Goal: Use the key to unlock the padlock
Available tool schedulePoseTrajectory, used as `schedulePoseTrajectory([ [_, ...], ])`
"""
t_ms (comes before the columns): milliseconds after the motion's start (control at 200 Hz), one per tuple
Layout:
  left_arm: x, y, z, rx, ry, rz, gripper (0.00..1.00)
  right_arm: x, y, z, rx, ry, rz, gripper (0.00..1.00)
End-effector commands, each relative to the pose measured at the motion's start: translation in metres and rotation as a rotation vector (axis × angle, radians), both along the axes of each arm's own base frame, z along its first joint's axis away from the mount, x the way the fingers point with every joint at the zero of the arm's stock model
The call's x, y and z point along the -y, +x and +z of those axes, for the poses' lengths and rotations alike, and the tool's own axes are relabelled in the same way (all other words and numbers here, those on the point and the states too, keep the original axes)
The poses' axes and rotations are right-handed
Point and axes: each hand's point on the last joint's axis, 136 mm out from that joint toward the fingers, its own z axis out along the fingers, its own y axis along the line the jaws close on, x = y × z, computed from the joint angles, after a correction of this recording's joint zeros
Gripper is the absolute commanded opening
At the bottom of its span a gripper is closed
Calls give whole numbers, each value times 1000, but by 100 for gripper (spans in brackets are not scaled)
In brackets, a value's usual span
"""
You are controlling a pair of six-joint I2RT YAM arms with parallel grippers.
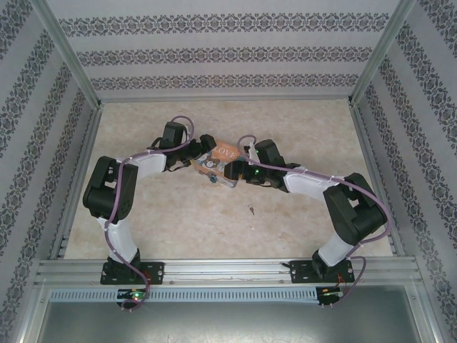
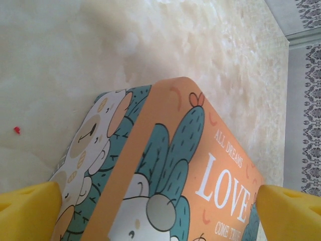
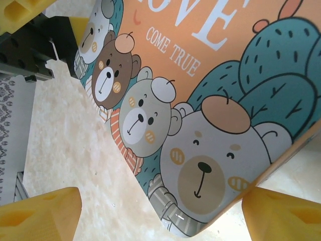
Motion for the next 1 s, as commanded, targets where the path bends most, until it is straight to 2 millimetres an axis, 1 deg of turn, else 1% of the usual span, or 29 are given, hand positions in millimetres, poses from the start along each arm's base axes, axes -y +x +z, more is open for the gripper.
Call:
schedulePoseTrajectory([
  [0,10,-4,7,11,24,-71,99,7,0,16,60,-14,-6,86],
  [95,3,-2,13,27,43,-61,99,22,0,19,75,-54,-35,86],
  [230,-16,-4,29,65,72,-22,99,49,-10,19,79,-150,-52,86],
  [310,-27,-11,39,92,92,-4,99,63,-22,16,72,-225,-42,85],
  [410,-38,-26,51,126,120,14,99,75,-38,13,55,-291,-19,81],
  [450,-41,-33,55,136,128,23,99,79,-44,11,42,-308,-9,77],
  [590,-57,-62,62,166,153,63,99,83,-69,2,-3,-359,46,68],
  [720,-75,-91,61,182,173,133,99,83,-88,-16,-60,-419,100,61],
  [774,-82,-102,57,179,175,168,99,81,-93,-23,-81,-440,124,59],
  [809,-86,-108,58,187,169,191,99,79,-95,-27,-94,-454,138,58],
  [874,-93,-119,50,180,167,223,99,75,-99,-32,-110,-480,176,56],
  [879,-93,-121,47,172,170,225,99,75,-99,-33,-111,-483,179,56],
  [999,-104,-132,39,163,195,264,99,70,-101,-41,-122,-550,233,53],
])
